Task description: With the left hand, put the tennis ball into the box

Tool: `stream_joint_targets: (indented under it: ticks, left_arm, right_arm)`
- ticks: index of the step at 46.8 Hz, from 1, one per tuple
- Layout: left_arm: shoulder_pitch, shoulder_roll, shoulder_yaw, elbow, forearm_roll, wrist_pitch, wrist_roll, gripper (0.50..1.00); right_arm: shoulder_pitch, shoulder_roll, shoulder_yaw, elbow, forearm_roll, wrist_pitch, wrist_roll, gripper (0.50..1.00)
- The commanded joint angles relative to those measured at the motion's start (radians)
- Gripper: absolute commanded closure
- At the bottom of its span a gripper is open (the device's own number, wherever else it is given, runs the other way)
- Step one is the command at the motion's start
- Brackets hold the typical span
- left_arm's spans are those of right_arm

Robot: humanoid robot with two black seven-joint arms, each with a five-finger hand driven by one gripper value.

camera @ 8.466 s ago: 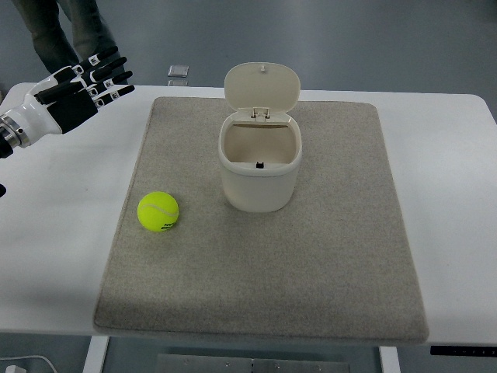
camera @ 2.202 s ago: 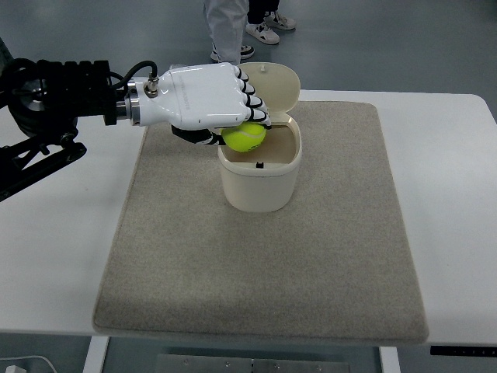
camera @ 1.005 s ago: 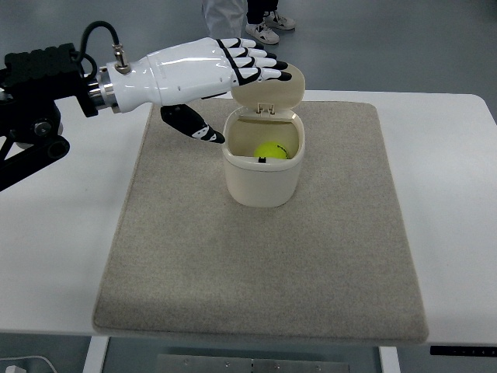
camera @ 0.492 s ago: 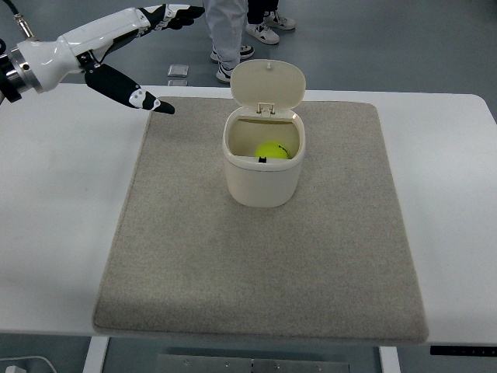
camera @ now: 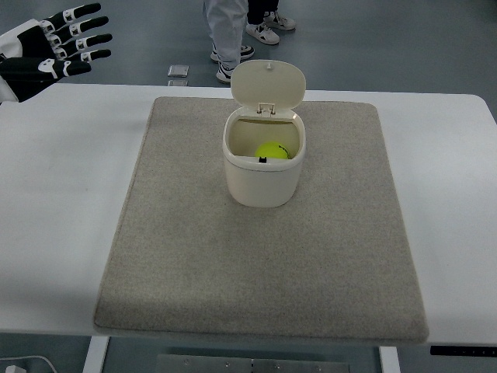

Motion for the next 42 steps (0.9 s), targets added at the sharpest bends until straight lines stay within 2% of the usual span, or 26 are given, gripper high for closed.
stream_joint_targets:
  ticks: [1,6,12,42]
  left_arm:
    - [0.006,-0.009,0.0,0.046,-0.112,-0.016,0.09,0.506]
    - [0.026,-0.021,0.0,0.057,-0.244,-0.016,0.168,0.506]
    - [0.048,-0.038,0.0,0.055,-0.357,-0.014,0.222,0.506]
    - [0.075,-0.089,-0.015,0.069,-0.45,-0.014,0.225,0.506]
  right_arm:
    - [0.0,0.0,0.0,0.0,0.0,0.0,0.0,0.562]
    - [0.0,0.0,0.002,0.0,0.0,0.0,0.0,0.562]
    - [0.0,0.0,0.0,0.0,0.0,0.0,0.0,0.562]
    - [0.0,0.0,0.002,0.0,0.0,0.001,0.0,0.56]
